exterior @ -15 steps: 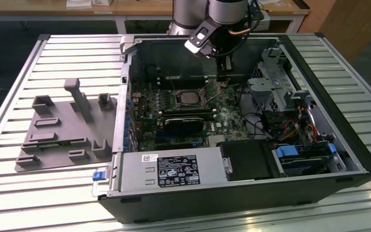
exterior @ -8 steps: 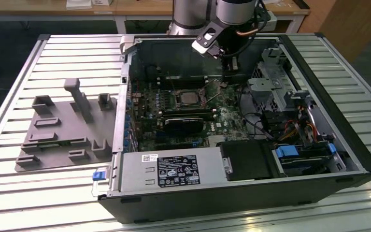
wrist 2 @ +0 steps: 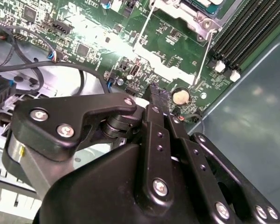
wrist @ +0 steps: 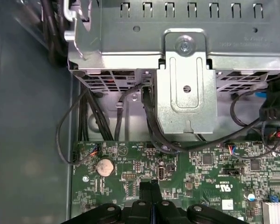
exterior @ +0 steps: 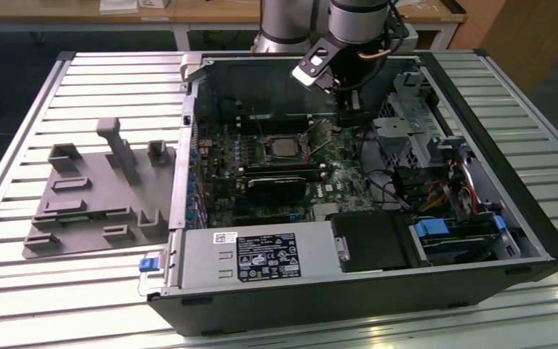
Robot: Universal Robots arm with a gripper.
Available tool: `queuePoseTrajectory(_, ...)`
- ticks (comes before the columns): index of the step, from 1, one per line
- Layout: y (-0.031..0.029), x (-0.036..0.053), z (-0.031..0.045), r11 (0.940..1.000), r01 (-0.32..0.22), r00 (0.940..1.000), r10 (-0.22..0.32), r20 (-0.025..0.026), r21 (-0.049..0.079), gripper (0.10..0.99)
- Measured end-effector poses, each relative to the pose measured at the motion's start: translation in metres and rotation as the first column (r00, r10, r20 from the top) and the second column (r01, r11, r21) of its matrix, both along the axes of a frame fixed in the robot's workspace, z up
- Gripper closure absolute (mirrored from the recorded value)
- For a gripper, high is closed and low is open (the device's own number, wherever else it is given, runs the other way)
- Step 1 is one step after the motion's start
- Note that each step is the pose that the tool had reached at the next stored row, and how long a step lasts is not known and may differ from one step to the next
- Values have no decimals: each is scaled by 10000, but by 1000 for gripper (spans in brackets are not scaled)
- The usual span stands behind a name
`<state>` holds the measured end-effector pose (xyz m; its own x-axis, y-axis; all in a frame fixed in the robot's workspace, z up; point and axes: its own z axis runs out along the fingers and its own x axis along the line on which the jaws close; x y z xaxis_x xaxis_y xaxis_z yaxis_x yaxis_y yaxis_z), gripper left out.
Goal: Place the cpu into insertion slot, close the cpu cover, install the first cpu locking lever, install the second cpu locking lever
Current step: 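Close the cpu cover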
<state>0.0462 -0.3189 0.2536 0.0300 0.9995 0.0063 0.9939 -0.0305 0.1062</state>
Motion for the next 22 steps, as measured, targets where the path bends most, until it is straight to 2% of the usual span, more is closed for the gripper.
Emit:
queuePoseTrajectory(11,0,14,-180,10000,1,10000,-1,-89,4,984)
queuePoseTrajectory(20,0,15,-189,10000,1,10000,0,-95,24,984)
queuePoseTrajectory(21,0,15,-189,10000,-1,9999,1,-112,25,984)
queuePoseTrajectory(22,0,16,-189,10000,-1,9999,1,-155,25,984)
